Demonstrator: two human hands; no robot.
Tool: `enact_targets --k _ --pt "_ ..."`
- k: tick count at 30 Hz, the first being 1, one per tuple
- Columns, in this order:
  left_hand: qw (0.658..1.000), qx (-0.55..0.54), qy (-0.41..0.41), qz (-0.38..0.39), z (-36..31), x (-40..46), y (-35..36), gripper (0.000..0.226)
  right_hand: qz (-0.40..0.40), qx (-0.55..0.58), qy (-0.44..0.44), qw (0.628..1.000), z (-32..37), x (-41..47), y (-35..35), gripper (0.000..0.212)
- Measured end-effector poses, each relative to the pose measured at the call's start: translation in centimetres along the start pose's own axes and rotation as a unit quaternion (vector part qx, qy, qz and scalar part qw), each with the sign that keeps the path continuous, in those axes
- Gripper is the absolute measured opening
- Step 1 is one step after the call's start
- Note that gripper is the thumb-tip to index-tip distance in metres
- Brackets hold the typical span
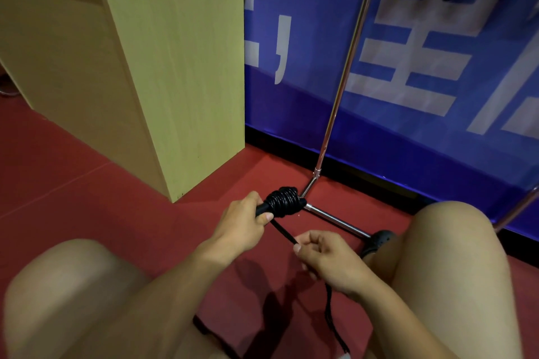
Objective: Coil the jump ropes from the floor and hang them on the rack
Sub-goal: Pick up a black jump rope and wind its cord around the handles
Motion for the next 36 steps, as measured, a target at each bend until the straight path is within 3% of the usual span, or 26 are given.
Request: enact_targets --k 5,8,13,18,23,26,31,36 --pt "0.999 0.026 -0.022 -0.011 1.0 0.3 -0.2 0.015 -0.019 -0.032 0.066 0.997 -0.5 0.0 -0.5 0.013" --pt "0.999 0.042 -0.027 -0.015 1.2 0.5 -0.2 0.016 -0.055 -0.038 0.052 0.996 -0.7 0.3 -0.8 0.007" --pt "0.998 0.066 -0.018 0.008 1.0 0.7 0.2 0.018 -0.061 0.078 -0.007 0.995 0.1 0.2 -0.8 0.018" --pt "0.993 0.098 0.035 0.064 0.5 0.1 0.8 0.017 -0.096 0.13 -0.057 0.985 0.5 0.2 -0.9 0.019" --pt "0.967 0.114 0.157 0.164 -0.9 -1.9 1.2 0.01 -0.168 0.116 -0.092 0.975 0.7 0.1 -1.3 0.017" --pt "0.954 0.091 0.19 0.216 -1.6 -3.0 1.1 0.005 -0.203 0.06 -0.113 0.971 0.7 0.3 -1.5 0.013" --pt "0.952 0.038 0.196 0.231 -2.0 -3.4 0.2 0.007 -0.246 0.024 -0.109 0.963 0.3 0.5 -2.4 0.01" --pt "0.935 -0.08 0.187 0.292 -2.5 -3.8 -1.1 0.004 -0.213 0.008 -0.097 0.972 0.2 0.6 -3.1 0.007"
Point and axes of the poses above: each hand's wrist, its own x-axis towards the middle knuckle, its own y-axis out of the palm, z = x × y, the point moved 1 cm from there along x, towards the middle knuckle, and after that the axes turned 1 degree about -x, right-handed, at the moved point
